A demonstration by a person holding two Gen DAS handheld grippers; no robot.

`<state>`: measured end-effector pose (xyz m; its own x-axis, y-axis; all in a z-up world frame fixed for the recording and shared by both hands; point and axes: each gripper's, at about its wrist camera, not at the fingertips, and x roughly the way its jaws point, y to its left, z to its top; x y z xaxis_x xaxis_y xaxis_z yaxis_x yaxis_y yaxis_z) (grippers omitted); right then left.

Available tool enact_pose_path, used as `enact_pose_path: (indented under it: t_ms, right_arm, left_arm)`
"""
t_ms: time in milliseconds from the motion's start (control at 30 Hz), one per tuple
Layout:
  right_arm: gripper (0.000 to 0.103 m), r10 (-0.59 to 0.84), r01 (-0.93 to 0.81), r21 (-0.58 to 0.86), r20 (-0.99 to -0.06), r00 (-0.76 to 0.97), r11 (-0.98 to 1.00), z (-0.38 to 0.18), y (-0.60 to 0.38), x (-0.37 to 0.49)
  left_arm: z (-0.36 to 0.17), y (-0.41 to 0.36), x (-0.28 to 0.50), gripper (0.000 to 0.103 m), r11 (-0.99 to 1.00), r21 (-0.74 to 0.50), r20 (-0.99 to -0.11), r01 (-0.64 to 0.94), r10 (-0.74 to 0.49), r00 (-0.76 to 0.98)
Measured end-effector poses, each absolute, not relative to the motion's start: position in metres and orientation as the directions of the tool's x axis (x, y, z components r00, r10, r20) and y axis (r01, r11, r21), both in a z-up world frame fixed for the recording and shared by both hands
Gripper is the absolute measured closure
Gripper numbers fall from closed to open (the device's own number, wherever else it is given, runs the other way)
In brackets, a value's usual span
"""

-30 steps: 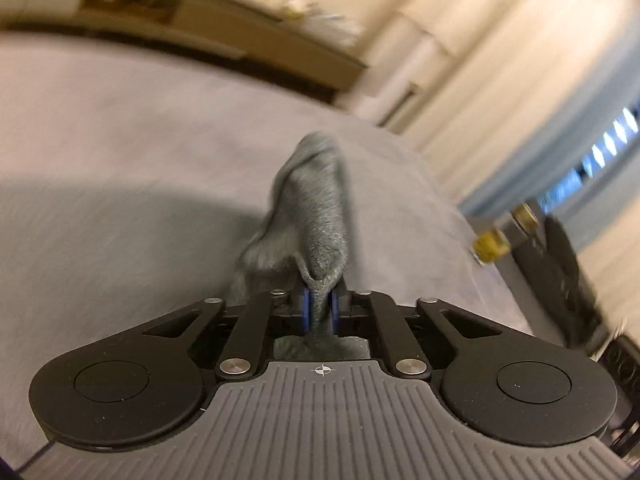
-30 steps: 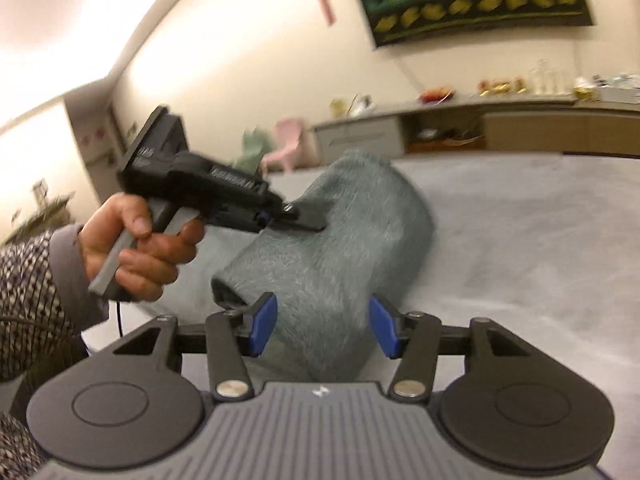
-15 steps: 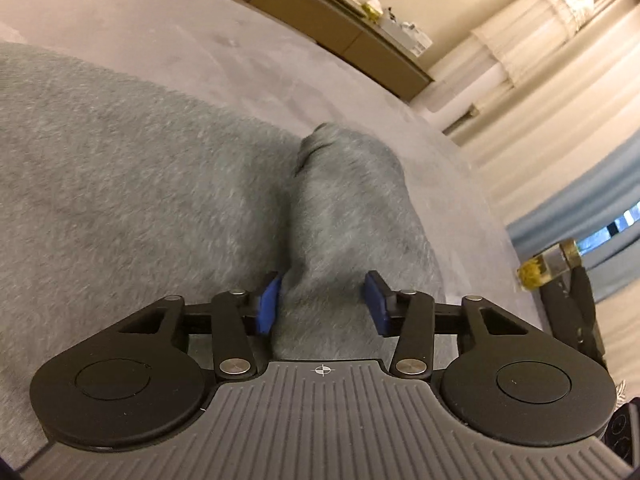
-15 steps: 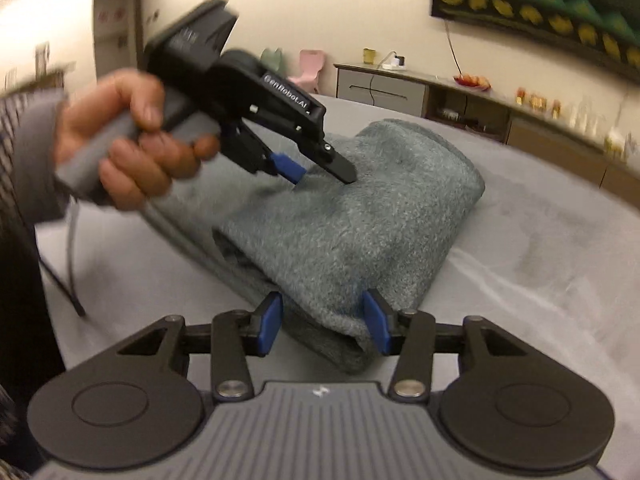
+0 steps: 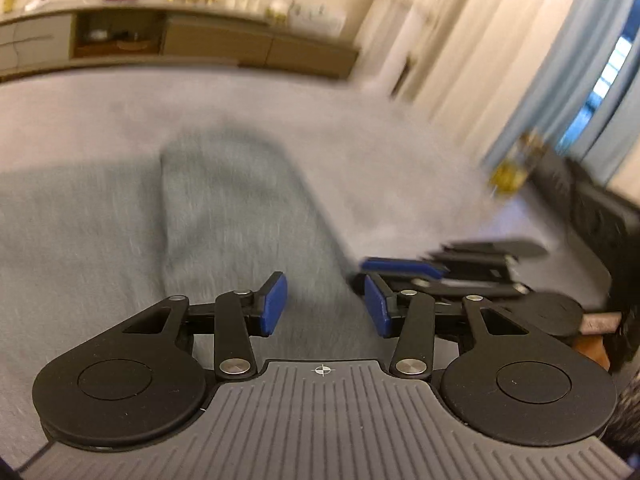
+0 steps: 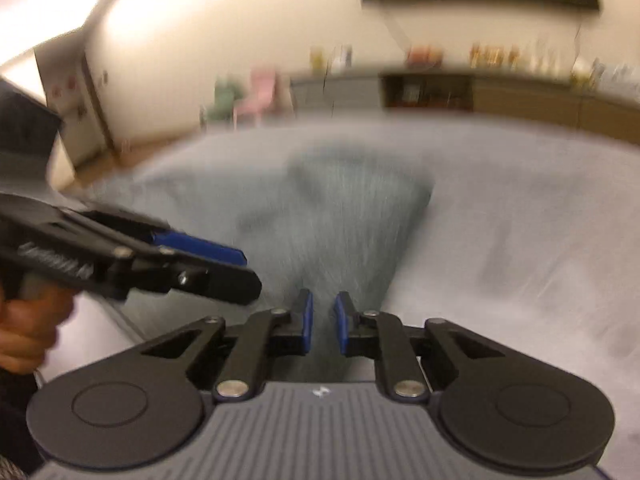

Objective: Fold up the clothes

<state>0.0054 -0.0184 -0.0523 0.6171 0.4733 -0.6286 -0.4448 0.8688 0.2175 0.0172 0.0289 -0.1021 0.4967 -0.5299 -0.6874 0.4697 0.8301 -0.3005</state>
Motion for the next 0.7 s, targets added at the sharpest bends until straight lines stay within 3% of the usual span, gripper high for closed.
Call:
enact_pose_path:
  t_ms: [133, 233, 367, 700]
  right_arm:
    - [0.089, 0.426, -0.468, 0.133, -0.674, 0.604, 0.874, -0.032, -0.012, 0.015]
    - [0.089, 0.411, -0.433, 0.118, -0.605, 0.682, 0.893, -0.011, -0.014, 0.035]
    - [0.093, 0.372, -0.420, 0.084, -0.641, 0.671, 0.904, -0.025, -0.001, 0.067]
    - [0.091, 0.332, -0.384, 0.058, -0.633, 0.700, 0.921, -0.020, 0.010, 0.059]
  left_arm:
    - [-0.117, 0.027, 0.013, 0.066, 0.834, -0.298, -0.703, 0.463, -0.521, 0.485]
    - [-0.118, 0.028, 0.014, 0.065, 0.833, -0.304, -0.700, 0.462, -0.524, 0.485]
    - [-0.115, 0.030, 0.009, 0.065, 0.845, -0.275, -0.701, 0.459, -0.503, 0.506]
    - [-0.116, 0.059, -0.020, 0.063, 0.872, -0.219, -0.684, 0.438, -0.457, 0.568]
